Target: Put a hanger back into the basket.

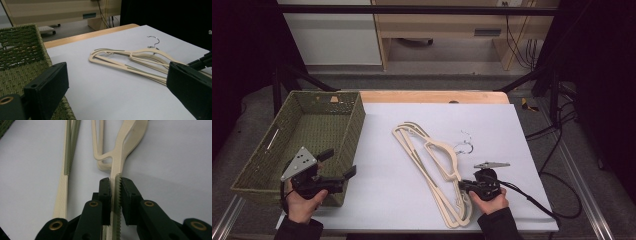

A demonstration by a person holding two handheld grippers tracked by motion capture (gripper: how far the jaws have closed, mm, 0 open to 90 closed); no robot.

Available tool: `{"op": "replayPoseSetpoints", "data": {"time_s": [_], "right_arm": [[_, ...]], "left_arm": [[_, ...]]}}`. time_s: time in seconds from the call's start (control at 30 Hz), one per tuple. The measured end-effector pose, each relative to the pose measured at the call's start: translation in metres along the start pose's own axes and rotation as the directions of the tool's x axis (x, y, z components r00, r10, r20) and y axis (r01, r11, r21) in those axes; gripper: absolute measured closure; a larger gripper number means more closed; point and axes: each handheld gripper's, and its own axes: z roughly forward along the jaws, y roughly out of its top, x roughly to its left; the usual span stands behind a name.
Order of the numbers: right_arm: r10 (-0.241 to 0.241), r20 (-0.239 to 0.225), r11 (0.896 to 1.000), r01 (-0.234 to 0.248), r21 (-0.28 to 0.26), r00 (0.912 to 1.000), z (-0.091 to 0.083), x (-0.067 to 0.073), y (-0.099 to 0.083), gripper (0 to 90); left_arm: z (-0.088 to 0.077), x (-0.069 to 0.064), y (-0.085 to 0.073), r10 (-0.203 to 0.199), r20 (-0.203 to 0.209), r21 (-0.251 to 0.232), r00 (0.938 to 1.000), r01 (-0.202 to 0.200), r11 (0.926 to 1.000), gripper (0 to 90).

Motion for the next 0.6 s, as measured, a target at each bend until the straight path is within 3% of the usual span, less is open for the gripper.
{"op": "replayPoseSetpoints", "data": {"time_s": [0.3, 0.6], "right_arm": [[-0.007, -0.029, 1.0, 0.006, -0.02, 0.9996, -0.007, 0.001, 0.001, 81.0], [-0.045, -0.062, 0.997, 0.041, -0.072, 0.997, -0.018, 0.001, 0.003, 82.0]], "left_arm": [[0.005, -0.008, 0.001, 0.008, 0.014, 0.008, 0.9999, -0.008, 0.9999, 4.5], [0.02, -0.035, 0.011, 0.026, 0.052, 0.024, 0.9983, -0.027, 0.9993, 5.0]]}}
